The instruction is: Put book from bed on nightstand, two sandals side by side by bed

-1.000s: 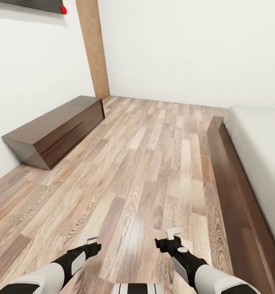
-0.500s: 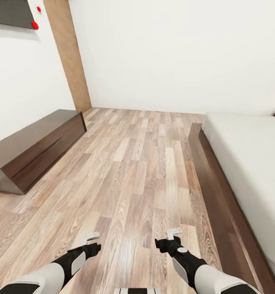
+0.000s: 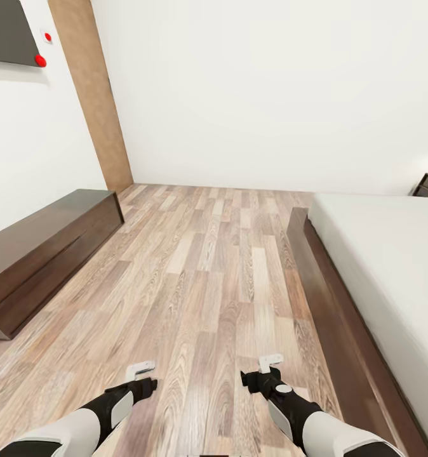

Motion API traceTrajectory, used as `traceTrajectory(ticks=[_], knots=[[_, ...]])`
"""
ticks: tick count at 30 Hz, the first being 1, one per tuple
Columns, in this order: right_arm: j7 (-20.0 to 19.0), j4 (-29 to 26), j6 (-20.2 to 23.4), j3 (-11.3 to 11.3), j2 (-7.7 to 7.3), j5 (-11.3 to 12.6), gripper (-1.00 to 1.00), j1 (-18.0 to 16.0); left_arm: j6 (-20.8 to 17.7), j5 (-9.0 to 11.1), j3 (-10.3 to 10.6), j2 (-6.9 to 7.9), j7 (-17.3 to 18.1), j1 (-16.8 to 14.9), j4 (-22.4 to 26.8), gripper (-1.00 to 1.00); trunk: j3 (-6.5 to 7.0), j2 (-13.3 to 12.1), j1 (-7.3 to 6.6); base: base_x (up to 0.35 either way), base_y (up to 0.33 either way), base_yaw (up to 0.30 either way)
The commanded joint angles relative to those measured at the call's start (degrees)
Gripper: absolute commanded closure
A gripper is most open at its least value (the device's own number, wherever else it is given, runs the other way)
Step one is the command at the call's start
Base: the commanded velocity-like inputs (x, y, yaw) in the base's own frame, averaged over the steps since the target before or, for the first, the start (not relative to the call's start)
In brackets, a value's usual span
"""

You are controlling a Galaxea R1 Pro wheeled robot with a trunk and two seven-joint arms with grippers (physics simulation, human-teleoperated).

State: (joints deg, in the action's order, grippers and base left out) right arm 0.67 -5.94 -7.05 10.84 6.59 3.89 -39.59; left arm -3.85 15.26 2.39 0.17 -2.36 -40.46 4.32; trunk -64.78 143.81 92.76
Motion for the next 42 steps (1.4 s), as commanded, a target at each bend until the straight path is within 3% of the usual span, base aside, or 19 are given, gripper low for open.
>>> traceTrajectory(ticks=[1, 8, 42], knots=[[0.0, 0.1, -0.2, 0.4, 0.03, 0.4, -1.0, 0.0, -0.4, 0.5, 0.3, 0.01, -0.2, 0.0, 0.2, -1.0, 0.15, 0.0, 0.0, 0.323, 0.0, -0.221], [-0.1, 0.1, -0.2, 0.5, 0.13, 0.4, -1.0, -0.1, -0.4, 0.5, 0.2, 0.06, -0.2, 0.0, 0.2, -1.0, 1.61, -0.1, -0.18, 0.323, 0.0, -0.122], [0.4, 0.8, -0.1, 0.3, 0.61, 0.7, -1.0, 0.0, -0.4, 0.9, 0.2, 0.19, 0.5, 0.0, 0.2, -1.0, 1.6, -0.1, -0.18, 0.329, -0.009, -0.001]])
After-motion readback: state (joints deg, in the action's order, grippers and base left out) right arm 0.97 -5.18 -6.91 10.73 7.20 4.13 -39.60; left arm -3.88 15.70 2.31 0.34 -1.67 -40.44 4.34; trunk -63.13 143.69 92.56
